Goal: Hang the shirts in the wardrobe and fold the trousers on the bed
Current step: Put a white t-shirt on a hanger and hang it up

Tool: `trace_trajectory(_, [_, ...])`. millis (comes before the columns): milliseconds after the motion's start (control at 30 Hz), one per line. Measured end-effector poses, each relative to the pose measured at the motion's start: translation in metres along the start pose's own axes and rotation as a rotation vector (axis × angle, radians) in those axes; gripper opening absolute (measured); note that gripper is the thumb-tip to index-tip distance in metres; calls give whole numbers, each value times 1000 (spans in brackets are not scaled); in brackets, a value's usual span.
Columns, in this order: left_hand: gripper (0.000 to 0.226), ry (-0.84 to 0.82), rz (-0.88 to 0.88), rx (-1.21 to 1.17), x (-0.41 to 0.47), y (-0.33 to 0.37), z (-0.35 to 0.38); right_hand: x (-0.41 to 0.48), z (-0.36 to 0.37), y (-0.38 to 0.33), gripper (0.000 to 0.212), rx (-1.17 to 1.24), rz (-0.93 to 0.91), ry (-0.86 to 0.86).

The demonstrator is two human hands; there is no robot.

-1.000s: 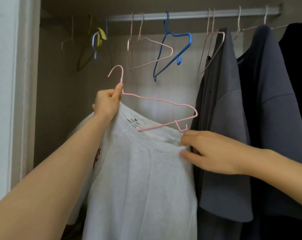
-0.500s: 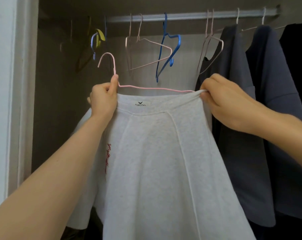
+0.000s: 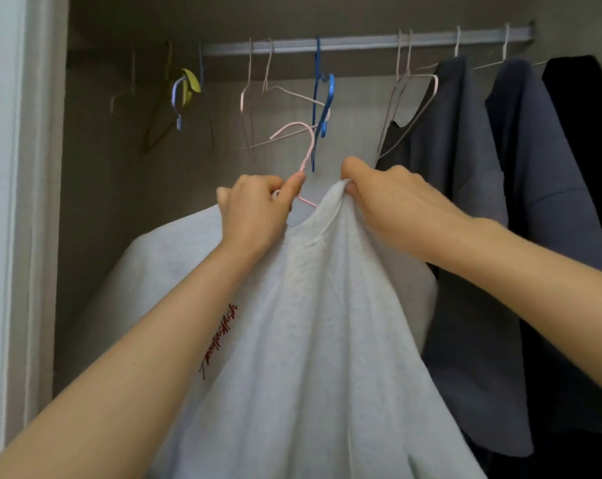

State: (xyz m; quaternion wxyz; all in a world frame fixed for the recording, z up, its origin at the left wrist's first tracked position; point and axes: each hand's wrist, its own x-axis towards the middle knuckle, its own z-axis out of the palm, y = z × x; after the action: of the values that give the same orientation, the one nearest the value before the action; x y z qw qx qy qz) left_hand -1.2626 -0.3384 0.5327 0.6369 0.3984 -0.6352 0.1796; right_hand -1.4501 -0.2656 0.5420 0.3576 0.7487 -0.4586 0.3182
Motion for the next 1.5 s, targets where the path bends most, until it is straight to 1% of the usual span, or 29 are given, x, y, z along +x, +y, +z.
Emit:
trace_trajectory(100, [58, 3, -1, -55, -2, 11, -1, -3, 14, -8, 22, 146, 87, -46])
trace_trajectory(167, [57, 45, -10, -46, -3, 11, -5, -7, 23, -12, 17, 375, 166, -48])
trace_trajectory(200, [57, 68, -17, -42, -4, 10, -8, -8, 24, -12, 14, 495, 241, -55])
trace_trajectory(233, [57, 87, -25, -44, -5, 7, -10, -8, 23, -13, 24, 580, 307, -76])
trace_trajectory(300, [57, 102, -31, -59, -10, 4, -14, -10, 21, -13, 52, 710, 432, -192])
trace_trajectory(333, [57, 97, -20, -64, -13, 3, -15, -12, 21, -12, 57, 775, 486, -247])
trace_trajectory(367, [57, 91, 3, -69, -17, 2, -16, -14, 21, -11, 57, 827, 529, -278])
trace_trajectory(433, [60, 88, 62, -81, -24, -4, -19, -20, 23, -10, 57, 865, 544, -272])
trace_trajectory(500, [65, 97, 84, -83, -29, -14, -23, -25, 23, -8, 56, 891, 522, -245])
trace_trajectory(533, [65, 111, 78, -67, -31, -19, -26, -27, 22, -6, 56, 899, 512, -227])
trace_trajectory(600, [58, 152, 49, -6, -34, -29, -32, -31, 19, -1, 56, 883, 489, -167])
trace_trajectory(667, [55, 180, 10, 45, -38, -39, -37, -38, 19, 5, 46, 749, 436, -44])
trace_trajectory(700, [55, 188, -16, 52, -39, -43, -37, -42, 20, 5, 39, 634, 389, 33])
trace_trajectory(767, [56, 190, -57, 44, -41, -49, -36, -51, 25, 6, 25, 365, 237, 138])
trace_trajectory(800, [59, 178, -57, 45, -42, -51, -34, -56, 29, 7, 22, 183, 154, 178])
trace_trajectory(867, [73, 137, -35, 62, -43, -54, -29, -62, 38, 9, 21, -184, 36, 232])
trace_trajectory(900, [78, 130, -31, 74, -44, -55, -27, -65, 41, 10, 18, -289, 8, 259])
trace_trajectory(933, [80, 142, -35, 82, -44, -56, -27, -67, 43, 11, 18, -343, -10, 282])
trace_trajectory(1000, [77, 176, -50, 78, -45, -56, -26, -71, 43, 14, 24, -307, -22, 247])
trace_trajectory(1033, [75, 180, -57, 65, -45, -56, -25, -72, 40, 13, 25, -210, 8, 200])
trace_trajectory(1133, [70, 172, -77, 13, -43, -57, -20, -66, 26, 16, 25, 347, 181, -20])
trace_trajectory(1167, [69, 162, -86, -4, -42, -57, -17, -61, 20, 18, 24, 457, 184, -85])
trace_trajectory(1267, [64, 126, -101, -67, -40, -58, -7, -51, -3, 23, 17, 529, 86, -213])
trace_trajectory(1367, [59, 62, -86, -153, -33, -56, 6, -52, -23, 28, 19, 620, 52, -304])
trace_trajectory(1433, [58, -2, -79, -211, -26, -54, 17, -52, -33, 29, 19, 582, 58, -260])
trace_trajectory(1500, [57, -79, -95, -277, -19, -50, 30, -51, -41, 31, 23, 513, 97, -142])
